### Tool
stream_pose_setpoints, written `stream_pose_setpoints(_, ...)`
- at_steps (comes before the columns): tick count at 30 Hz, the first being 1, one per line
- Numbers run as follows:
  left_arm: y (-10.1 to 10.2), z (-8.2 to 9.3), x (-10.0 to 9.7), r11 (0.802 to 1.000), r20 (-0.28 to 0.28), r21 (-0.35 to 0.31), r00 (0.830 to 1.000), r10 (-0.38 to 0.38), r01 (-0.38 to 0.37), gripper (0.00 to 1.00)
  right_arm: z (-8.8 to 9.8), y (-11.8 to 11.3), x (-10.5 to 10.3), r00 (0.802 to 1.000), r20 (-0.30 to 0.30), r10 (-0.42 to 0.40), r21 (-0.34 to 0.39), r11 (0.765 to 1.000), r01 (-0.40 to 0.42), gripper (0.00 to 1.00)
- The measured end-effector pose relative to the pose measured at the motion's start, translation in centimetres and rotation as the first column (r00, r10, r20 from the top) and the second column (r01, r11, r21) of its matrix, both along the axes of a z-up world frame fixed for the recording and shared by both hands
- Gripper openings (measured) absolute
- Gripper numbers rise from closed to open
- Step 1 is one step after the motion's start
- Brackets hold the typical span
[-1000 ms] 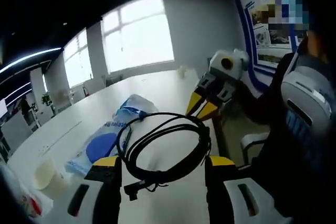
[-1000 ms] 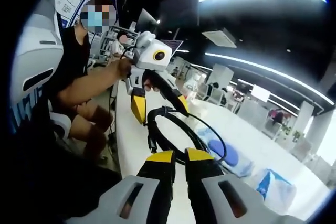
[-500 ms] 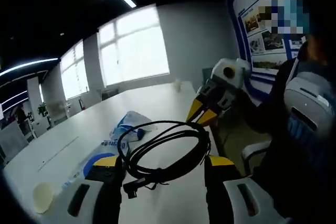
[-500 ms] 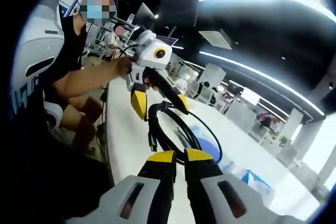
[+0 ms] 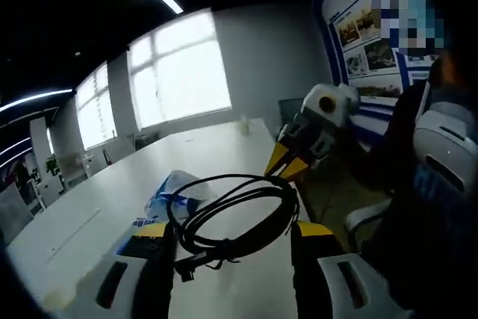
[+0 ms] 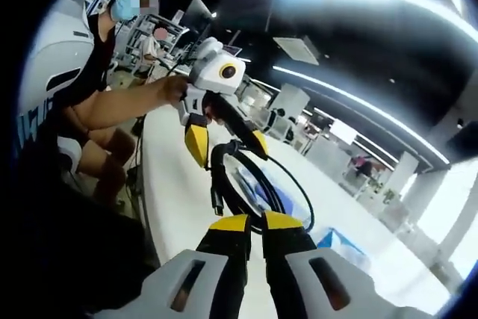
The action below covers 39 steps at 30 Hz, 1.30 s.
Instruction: Arrange the tabletop items into an orderly group along one side of the table until the central work area is clear of visible clutter.
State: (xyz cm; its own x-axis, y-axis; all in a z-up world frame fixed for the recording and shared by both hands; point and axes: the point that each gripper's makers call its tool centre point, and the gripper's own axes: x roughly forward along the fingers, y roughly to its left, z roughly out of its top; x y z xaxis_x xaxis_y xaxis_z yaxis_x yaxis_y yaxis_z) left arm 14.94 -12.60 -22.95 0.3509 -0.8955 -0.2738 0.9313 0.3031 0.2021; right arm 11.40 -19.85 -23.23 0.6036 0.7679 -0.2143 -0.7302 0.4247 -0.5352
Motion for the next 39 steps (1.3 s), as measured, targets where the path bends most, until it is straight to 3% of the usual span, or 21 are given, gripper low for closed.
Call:
stream_pose_setpoints(20, -4.2, -1.0, 1.5, 0.999, 0.001, -0.006, 0.999, -0.045, 0.045, 0.63, -0.6, -4.0, 1.2, 0.995, -0.001, -0.101, -0.028, 0.995, 0.101, 0.03)
stream_pose_setpoints(25, -4.6, -1.2, 1.8, 0.998, 0.058, -0.010, 0.997, -0.059, 0.060, 0.63, -1.4, -4.5, 1.9, 0.993, 0.012, -0.116, -0.055, 0.992, 0.116, 0.03)
stream_pose_setpoints(39, -5.5, -4.6, 3.0, 0.999, 0.024, 0.025, 0.999, -0.041, 0.040, 0.63, -3.9, -5.2, 3.0, 0.989, -0.012, -0.150, -0.089, 0.985, 0.148, 0.03)
